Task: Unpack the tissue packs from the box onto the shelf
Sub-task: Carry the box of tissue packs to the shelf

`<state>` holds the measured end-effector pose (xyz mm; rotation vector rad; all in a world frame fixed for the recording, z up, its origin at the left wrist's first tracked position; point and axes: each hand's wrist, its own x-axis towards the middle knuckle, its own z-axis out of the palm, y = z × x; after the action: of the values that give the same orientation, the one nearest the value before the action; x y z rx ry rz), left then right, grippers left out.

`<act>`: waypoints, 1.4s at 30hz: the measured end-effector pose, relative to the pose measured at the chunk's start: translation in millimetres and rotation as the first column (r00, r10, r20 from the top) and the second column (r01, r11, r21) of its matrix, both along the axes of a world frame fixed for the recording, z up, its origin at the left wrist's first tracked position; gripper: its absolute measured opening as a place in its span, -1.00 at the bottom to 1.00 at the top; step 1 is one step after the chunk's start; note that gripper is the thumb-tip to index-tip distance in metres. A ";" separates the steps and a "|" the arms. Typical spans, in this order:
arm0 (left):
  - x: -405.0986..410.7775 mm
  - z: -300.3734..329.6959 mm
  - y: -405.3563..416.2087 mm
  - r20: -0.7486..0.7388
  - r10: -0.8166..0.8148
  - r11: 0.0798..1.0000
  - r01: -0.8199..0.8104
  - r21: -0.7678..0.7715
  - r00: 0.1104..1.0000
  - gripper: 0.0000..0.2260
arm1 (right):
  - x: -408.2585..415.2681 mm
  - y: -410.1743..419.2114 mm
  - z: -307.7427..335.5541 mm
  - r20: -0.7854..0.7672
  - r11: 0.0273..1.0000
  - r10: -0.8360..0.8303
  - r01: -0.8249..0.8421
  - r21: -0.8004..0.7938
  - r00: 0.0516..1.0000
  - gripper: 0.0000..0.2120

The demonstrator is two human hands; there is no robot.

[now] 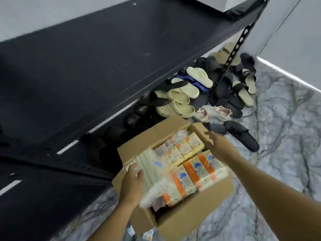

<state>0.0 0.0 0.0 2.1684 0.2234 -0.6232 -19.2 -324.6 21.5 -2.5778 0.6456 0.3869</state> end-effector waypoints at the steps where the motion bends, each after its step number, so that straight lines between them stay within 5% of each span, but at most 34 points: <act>1: 3.1 -12.7 -1.3 0.050 0.020 1.000 -0.021 0.011 0.999 -0.67 | 5.9 -6.4 -10.2 0.021 1.000 -0.009 0.009 -0.004 1.000 -0.62; 7: 9.9 -87.8 15.6 0.203 0.041 0.968 -0.090 0.235 0.978 -0.63 | 33.6 -35.0 -72.7 -0.020 1.000 0.004 -0.004 0.012 1.000 -0.61; 14: -4.2 -104.8 20.3 0.102 0.202 0.979 -0.204 0.010 0.974 -0.53 | 46.4 -45.0 -105.8 -0.080 0.997 0.073 -0.071 0.019 0.994 -0.47; 20: -8.9 -111.0 23.5 0.096 0.222 0.972 -0.228 0.058 0.970 -0.55 | 46.3 -53.8 -110.8 -0.192 0.987 0.120 -0.138 -0.083 0.974 -0.28; 24: -5.0 -121.4 27.8 0.016 0.216 0.967 -0.216 0.132 0.976 -0.49 | 43.0 -58.3 -118.1 -0.133 0.989 0.122 -0.132 -0.063 0.983 -0.24; 31: 1.4 -116.6 38.1 0.033 0.125 0.991 -0.126 0.051 0.992 -0.54 | 19.4 -60.8 -106.2 -0.035 0.990 0.108 -0.104 0.092 0.994 -0.24; 42: -61.4 -90.8 60.4 0.001 0.202 0.979 -0.202 -0.003 0.979 -0.56 | -36.0 -41.4 -43.4 -0.021 0.988 0.130 -0.128 0.082 0.991 -0.26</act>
<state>-61.4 60.4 -90.8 2.1097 0.4362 -0.5057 -55.2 -366.0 -22.0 -2.5481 0.4631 0.4797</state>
